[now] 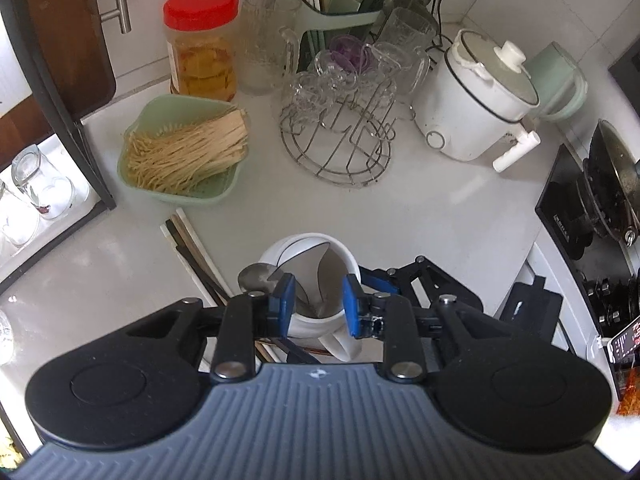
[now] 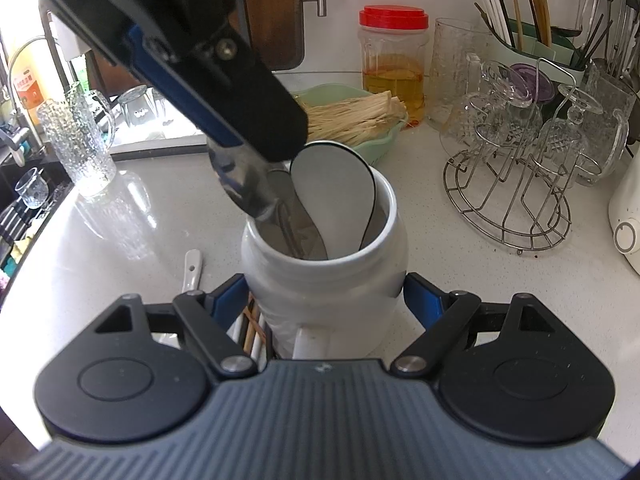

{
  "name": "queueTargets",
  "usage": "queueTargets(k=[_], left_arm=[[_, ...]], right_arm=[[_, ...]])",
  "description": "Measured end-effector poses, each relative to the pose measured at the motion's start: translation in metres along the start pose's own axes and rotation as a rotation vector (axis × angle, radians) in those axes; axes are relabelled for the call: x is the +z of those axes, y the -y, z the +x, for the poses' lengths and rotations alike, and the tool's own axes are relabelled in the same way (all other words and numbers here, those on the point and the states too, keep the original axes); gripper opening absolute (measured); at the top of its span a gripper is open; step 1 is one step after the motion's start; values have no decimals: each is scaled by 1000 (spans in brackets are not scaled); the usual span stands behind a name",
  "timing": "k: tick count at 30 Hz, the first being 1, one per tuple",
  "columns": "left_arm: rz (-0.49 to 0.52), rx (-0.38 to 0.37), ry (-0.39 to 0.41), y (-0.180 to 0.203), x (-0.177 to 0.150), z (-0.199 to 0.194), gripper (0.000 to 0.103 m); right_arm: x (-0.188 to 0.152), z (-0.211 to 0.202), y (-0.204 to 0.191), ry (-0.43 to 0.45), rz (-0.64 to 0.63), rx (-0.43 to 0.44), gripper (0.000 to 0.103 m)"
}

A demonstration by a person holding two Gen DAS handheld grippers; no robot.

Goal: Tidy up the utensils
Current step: 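Lower the metal spoon into the white jar and open the left gripper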

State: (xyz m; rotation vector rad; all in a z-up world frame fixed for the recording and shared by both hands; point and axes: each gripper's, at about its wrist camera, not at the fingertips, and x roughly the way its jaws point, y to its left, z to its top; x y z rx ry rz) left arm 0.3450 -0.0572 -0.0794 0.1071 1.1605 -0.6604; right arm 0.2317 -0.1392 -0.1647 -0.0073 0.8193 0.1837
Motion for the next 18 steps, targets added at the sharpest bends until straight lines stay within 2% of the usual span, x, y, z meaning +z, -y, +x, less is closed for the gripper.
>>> queueTargets(k=[8,10,18], left_arm=[[-19,21,94,-3,-9,-24,33],[-44,39,116,-5,-14,-29,42],[-123,89,209,-17,-40,-53,56]], right_arm=[[0,0,0,4,4,-2,87],[-1,0,-1,7,5,-5,87],[-1,-1,-2,7,16,-12,87]])
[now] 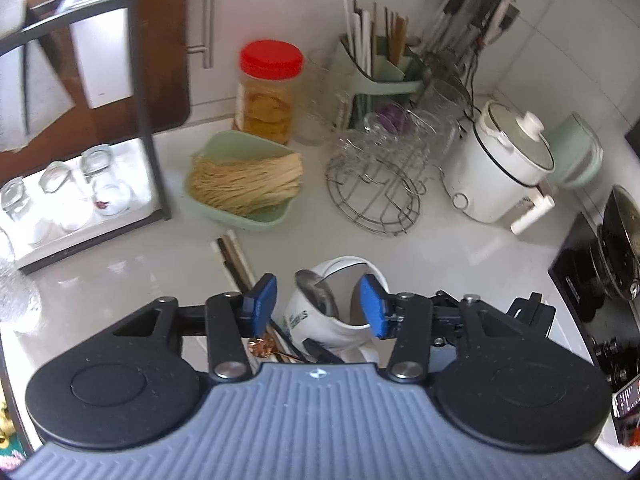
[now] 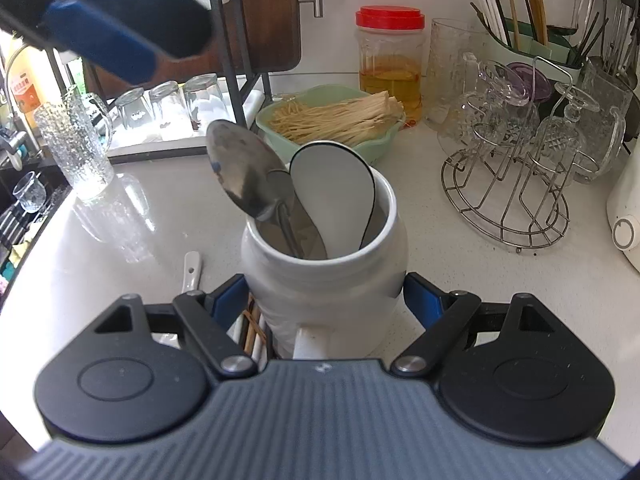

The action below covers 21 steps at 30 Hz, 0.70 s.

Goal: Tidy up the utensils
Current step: 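Move the left gripper back over the utensils beside the white mug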

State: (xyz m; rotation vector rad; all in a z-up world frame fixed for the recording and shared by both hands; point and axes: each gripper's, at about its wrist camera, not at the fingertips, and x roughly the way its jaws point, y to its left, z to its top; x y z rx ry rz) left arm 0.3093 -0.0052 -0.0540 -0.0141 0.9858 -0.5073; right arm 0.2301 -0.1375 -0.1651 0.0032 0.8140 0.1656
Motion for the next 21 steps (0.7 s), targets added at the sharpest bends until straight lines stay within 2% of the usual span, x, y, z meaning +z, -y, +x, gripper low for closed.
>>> queueTargets(k=[4,10,21], left_arm=[[-31,39,41,-8,-12,-11,62],[-107,81,81,-21,-35,-21,62],[-269,161,86,-38,-84,-9,62]], right_arm=[[0,0,1,0,4,-2,87],[0,0,0,3,-17,-3,87],[1,1,3,-6,-42,24,87]])
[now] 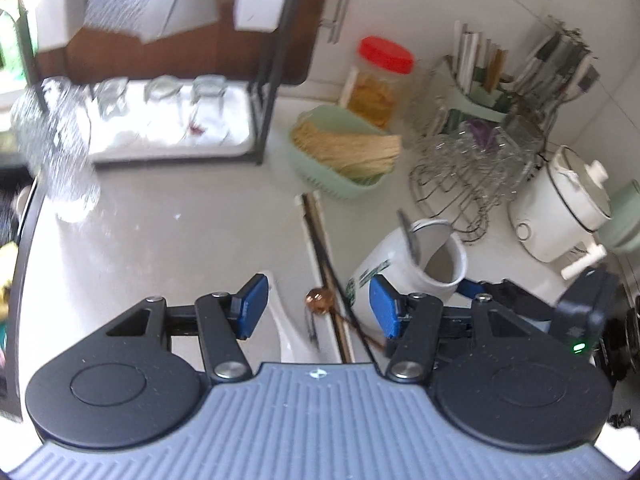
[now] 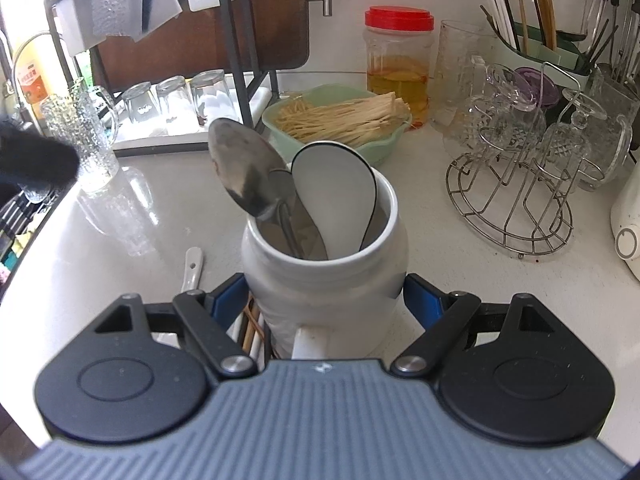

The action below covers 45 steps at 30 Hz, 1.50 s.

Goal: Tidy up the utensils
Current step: 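Move the left gripper back over the utensils beside the white mug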

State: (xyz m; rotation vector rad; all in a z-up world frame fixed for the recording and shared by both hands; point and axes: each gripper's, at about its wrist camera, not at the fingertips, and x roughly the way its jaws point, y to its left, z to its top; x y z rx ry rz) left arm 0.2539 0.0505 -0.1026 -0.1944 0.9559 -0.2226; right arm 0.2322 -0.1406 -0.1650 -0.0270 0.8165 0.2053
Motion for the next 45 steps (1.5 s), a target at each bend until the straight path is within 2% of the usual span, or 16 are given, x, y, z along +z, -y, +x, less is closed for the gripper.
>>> queueTargets(k=[9,18,22,26,28,34,39,45], left_arm=[[-91,58,-65,-21,-26,46,62],[-92,69,-131,-21,-39,90,60],[-69,88,-160,-15,-40,110,56],[-41,105,-164,-8,-42,119,53],[-33,120,-173,-6,-43,123,48],[-36,154,-175,-4,-47,125,40],[-44,167,-181,-6,-45,124,40],[-58,147,-203,-13,-46,123,39]], right_arm=[[0,0,2,-1,-25,18,87],[-1,-3,8,-5,-53,48,87],[-3,-3,9,4,-53,53,87],[-4,-3,11,8,-54,60,86],[-4,-3,12,9,-56,64,86],[-5,-4,11,15,-49,62,86],[-5,-3,11,16,-49,62,86],[-4,-3,11,12,-48,57,86]])
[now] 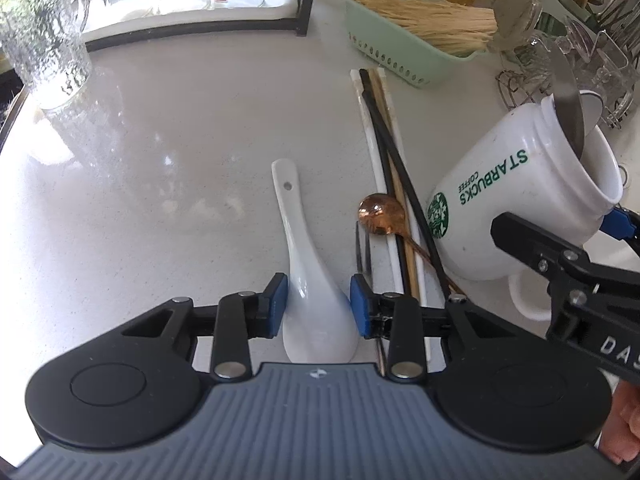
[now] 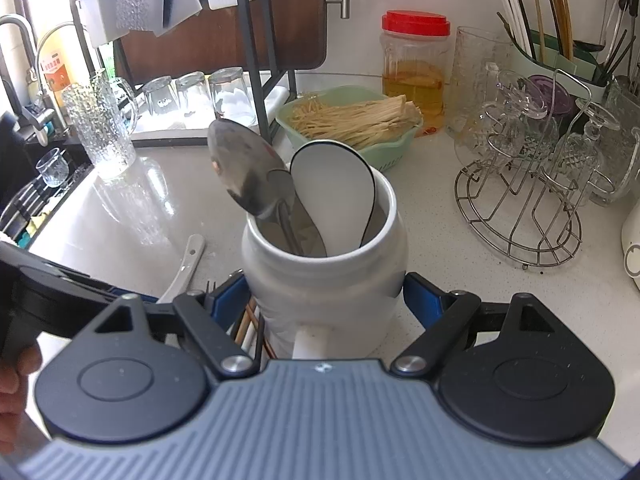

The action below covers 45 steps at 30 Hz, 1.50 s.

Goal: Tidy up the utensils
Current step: 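Move the left gripper back over the utensils beside the white mug, then lower the left gripper onto the second white ceramic spoon and close it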

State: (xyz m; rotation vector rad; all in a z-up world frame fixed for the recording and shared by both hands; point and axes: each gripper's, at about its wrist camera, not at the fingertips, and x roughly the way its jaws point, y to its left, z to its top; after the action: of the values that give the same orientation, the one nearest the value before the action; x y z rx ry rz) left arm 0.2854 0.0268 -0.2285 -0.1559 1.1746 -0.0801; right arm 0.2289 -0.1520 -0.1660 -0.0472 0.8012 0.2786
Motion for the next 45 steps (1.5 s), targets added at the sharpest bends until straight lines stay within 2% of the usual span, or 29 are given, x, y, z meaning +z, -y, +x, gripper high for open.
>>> queueTargets(k=[5,8,21,25,27,38,45], left_arm=[[4,-1,-26,-13,-12,-6,39],[20,-33,-67,-21,-13,-9,39],[42,-21,-68,-35,-12,-12,39],[33,-22,-72,-34,-10,-10,41],[10,-15,-74,-36,-8,-10,48],[36,-11,-7,-37,9,-9,49],[97,34,26,-31,27,-2,49]], right_arm=[[2,1,-4,-7,16,-21,86],[4,2,-5,-15,26,-29,87],[3,3,-9,-10,35,-51,86],[5,4,-10,-16,44,-58,87],[5,4,-10,-18,47,-59,87],[8,6,-11,-28,56,-70,87],[13,10,-11,-42,58,-71,87]])
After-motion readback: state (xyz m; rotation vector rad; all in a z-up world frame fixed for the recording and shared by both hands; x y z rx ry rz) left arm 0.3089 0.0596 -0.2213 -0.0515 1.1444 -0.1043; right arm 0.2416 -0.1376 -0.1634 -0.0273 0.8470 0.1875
